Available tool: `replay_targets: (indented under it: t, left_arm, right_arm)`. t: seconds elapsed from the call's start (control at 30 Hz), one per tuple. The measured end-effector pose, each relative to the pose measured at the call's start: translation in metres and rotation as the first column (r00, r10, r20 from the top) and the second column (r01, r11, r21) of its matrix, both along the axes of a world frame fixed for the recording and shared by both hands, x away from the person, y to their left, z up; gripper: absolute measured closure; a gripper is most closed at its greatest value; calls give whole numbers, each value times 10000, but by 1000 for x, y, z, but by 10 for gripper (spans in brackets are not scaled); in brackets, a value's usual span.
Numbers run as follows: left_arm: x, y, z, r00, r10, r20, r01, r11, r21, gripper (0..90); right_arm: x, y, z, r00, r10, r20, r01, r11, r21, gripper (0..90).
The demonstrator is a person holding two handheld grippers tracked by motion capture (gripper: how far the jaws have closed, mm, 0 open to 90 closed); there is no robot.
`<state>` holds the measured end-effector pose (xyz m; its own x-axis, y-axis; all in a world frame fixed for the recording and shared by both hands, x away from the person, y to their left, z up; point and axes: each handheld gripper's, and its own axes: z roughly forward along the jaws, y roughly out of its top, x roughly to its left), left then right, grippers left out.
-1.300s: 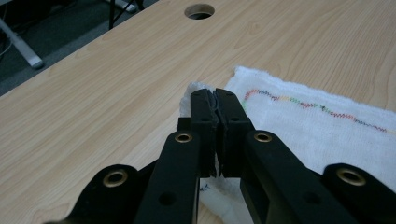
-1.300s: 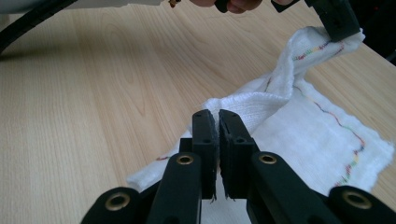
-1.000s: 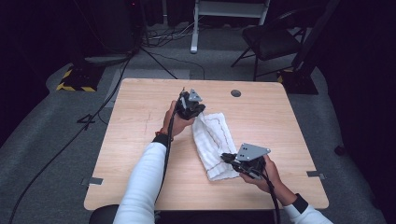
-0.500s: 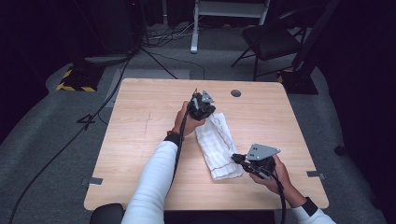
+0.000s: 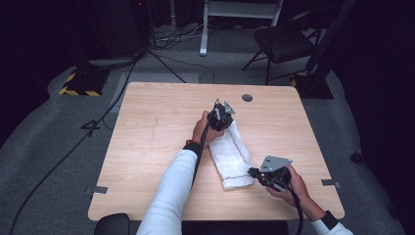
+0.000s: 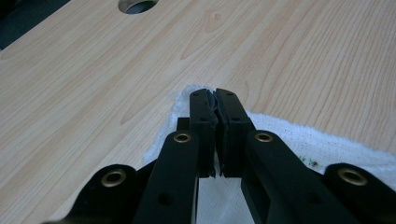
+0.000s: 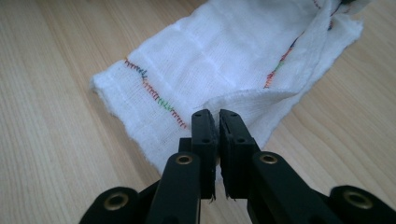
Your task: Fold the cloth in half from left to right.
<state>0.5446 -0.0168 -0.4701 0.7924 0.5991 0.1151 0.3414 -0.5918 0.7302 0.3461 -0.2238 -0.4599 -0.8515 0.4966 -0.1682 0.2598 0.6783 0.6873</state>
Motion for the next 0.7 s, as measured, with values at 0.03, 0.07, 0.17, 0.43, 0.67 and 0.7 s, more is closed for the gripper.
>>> replay_targets:
  t: [0.03, 0.07, 0.17, 0.43, 0.67, 0.7]
  left_arm:
    - [0, -1, -1, 10000, 87, -19, -87, 9999, -94, 857]
    - [0, -1, -1, 10000, 87, -19, -87, 9999, -94, 839]
    - [1, -7, -5, 9981, 617, 13, -617, 9980, 98, 593]
    - [-24, 12, 7, 9992, 155, -361, -161, 9997, -163, 209]
    - [-56, 35, 19, 9989, -343, -330, 324, 9980, -551, 179]
    - [-64, 37, 20, 9979, -565, -304, 550, 9973, -486, 179]
  right_arm:
    - [0, -1, -1, 10000, -30, -28, 30, 10000, -44, 853]
    - [-1, -2, -2, 10000, -13, -80, 13, 10000, -42, 851]
    - [-2, -5, -4, 9998, -64, -179, 63, 10000, -62, 782]
    - [2, -32, -4, 9916, -1272, 235, 1257, 9904, 571, 482]
    - [5, -36, 5, 9878, -1456, 547, 1402, 9858, 921, 436]
    - [6, -36, 6, 9872, -1475, 607, 1419, 9860, 880, 433]
